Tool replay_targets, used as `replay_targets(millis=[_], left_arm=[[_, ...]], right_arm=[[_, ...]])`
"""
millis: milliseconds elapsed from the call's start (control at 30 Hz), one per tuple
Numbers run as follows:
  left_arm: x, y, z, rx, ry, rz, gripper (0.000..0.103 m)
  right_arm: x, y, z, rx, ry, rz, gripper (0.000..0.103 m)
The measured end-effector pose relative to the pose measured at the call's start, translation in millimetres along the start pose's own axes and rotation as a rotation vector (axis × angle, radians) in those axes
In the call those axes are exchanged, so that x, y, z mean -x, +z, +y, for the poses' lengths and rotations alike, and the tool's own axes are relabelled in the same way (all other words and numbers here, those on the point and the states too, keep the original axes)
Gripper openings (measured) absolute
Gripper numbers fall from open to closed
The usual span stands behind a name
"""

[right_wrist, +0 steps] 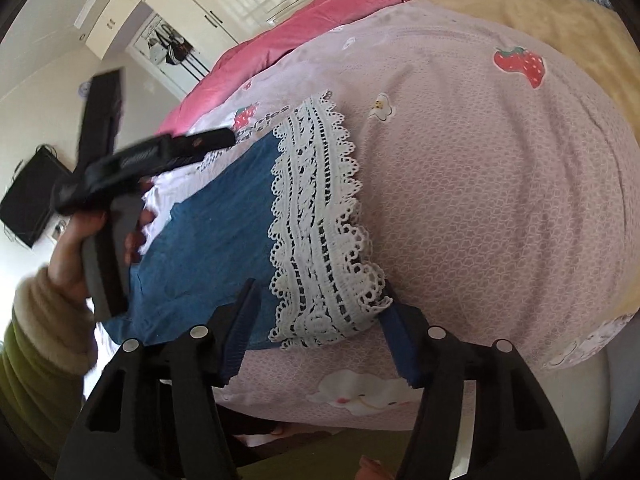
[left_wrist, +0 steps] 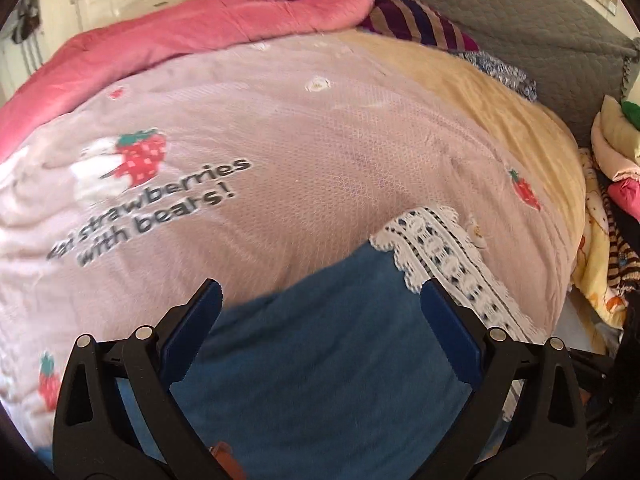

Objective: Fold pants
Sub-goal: 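Grasp the lace hem with the right gripper, then lift the lace hem with the right gripper while the left gripper grasps the denim beside it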

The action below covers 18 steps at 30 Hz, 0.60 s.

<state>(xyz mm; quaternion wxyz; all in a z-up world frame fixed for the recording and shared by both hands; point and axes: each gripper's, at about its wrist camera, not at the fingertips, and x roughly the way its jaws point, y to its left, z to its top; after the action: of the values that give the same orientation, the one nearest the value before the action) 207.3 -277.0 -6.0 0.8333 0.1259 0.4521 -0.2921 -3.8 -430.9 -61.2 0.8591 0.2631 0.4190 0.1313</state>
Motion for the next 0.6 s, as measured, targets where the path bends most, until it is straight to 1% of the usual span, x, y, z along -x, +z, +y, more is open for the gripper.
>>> replay_targets(millis=[100, 167, 200, 233, 267, 300, 333, 367, 400, 433, 467, 500, 567, 600], left_arm=[[-15.9, 10.3, -3.8, -0.058, -0.025, 0.019, 0.093], [-25.6, 15.5, -6.9, -0.084, -0.061, 0.032, 0.093], [-28.9, 17.5, -8.0, -0.093, -0.085, 0.039, 0.093], [-32.1, 19.4, -9.3, -0.1, -0.121, 0.044, 0.09], [-35.2, 21.0, -9.5, -0.097, -0.156, 0.055, 0.087], [-39.4, 21.9, -8.9, -0.088, -0.186, 0.076, 0.086], [-45.6, 22.4, -7.8, -0.076, -0.204, 0.101, 0.08], [-48.8, 22.4, -7.1, -0.074, -0.217, 0.106, 0.072], [-51.3, 21.9, -6.5, -0.074, -0.236, 0.109, 0.07], [-53.5, 20.7, -6.3, -0.071, -0.259, 0.117, 0.065], [-55.8, 19.9, -6.7, -0.069, -0.281, 0.13, 0.057], [-58.3, 18.2, -8.0, -0.071, -0.3, 0.145, 0.055], [-59.0, 16.0, -13.0, -0.092, -0.319, 0.151, 0.043], [-59.0, 14.8, -15.7, -0.107, -0.321, 0.154, 0.041]], right_arm=[[-5.9, 2.0, -5.0, -0.039, 0.0, 0.007, 0.058], [-7.9, 3.8, -3.7, -0.046, -0.007, 0.008, 0.059], [-9.1, 3.9, 0.4, -0.027, -0.026, 0.009, 0.059], [-11.3, 5.7, 3.9, -0.008, -0.041, 0.01, 0.057], [-11.6, 5.6, 6.6, 0.008, -0.057, 0.007, 0.052], [-11.5, 5.6, 7.1, 0.012, -0.075, 0.004, 0.048], [-11.6, 5.8, 6.0, 0.003, -0.079, 0.004, 0.042], [-11.2, 6.2, 3.7, -0.018, -0.077, 0.003, 0.037], [-10.5, 6.5, 0.6, -0.042, -0.07, 0.001, 0.036], [-10.5, 6.7, -1.2, -0.049, -0.067, 0.001, 0.033], [-10.2, 6.7, -1.6, -0.051, -0.067, 0.001, 0.031], [-9.9, 6.5, -1.0, -0.052, -0.064, 0.0, 0.031], [-4.5, 3.1, -2.8, -0.037, -0.068, 0.003, 0.031], [-5.3, 3.1, -2.8, -0.033, -0.073, 0.006, 0.031]])
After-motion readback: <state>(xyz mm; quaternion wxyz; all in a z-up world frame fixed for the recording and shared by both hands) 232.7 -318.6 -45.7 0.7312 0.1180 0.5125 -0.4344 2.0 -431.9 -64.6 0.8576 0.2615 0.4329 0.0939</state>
